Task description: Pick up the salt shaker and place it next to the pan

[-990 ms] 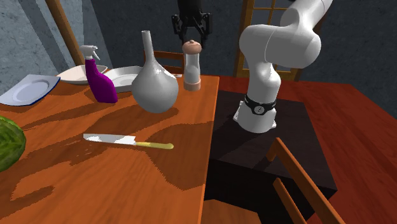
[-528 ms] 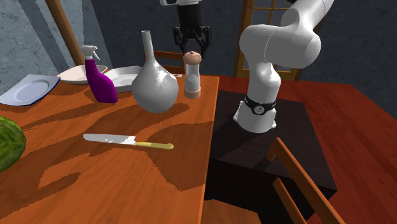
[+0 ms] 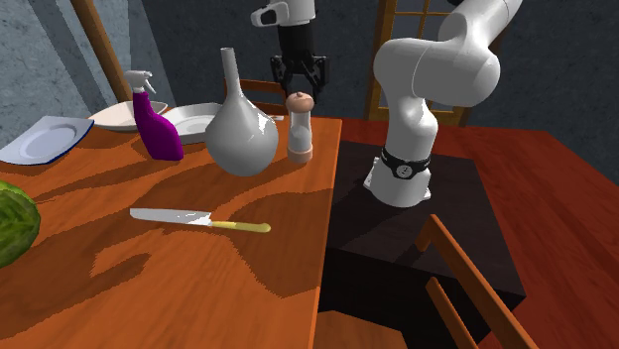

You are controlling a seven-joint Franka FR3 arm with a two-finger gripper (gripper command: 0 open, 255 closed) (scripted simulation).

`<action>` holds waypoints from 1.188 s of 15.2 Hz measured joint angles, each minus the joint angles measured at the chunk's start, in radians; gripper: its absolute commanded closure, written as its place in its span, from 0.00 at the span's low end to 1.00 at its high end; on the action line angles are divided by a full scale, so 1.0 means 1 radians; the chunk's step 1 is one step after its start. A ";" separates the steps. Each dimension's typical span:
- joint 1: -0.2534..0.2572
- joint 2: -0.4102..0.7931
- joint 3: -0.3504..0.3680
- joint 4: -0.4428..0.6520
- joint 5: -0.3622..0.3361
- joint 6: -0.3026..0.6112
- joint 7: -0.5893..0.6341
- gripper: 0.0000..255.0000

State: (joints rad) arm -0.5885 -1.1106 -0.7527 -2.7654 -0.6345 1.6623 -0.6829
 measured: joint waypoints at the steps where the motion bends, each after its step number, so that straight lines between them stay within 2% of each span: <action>1: 0.000 0.000 -0.001 -0.001 -0.001 0.001 0.000 1.00; 3: -0.001 0.000 -0.001 -0.002 -0.001 0.001 0.000 1.00; 4: -0.001 0.000 -0.001 -0.002 -0.001 0.001 0.000 0.00; 10: -0.001 -0.001 -0.001 -0.002 -0.001 0.001 0.000 0.00; 14: 0.022 0.002 0.059 0.083 0.056 -0.079 -0.005 0.00; 18: 0.031 0.008 0.073 0.112 0.073 -0.100 -0.007 0.00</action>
State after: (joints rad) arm -0.5575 -1.1026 -0.6796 -2.6534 -0.5619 1.5619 -0.6904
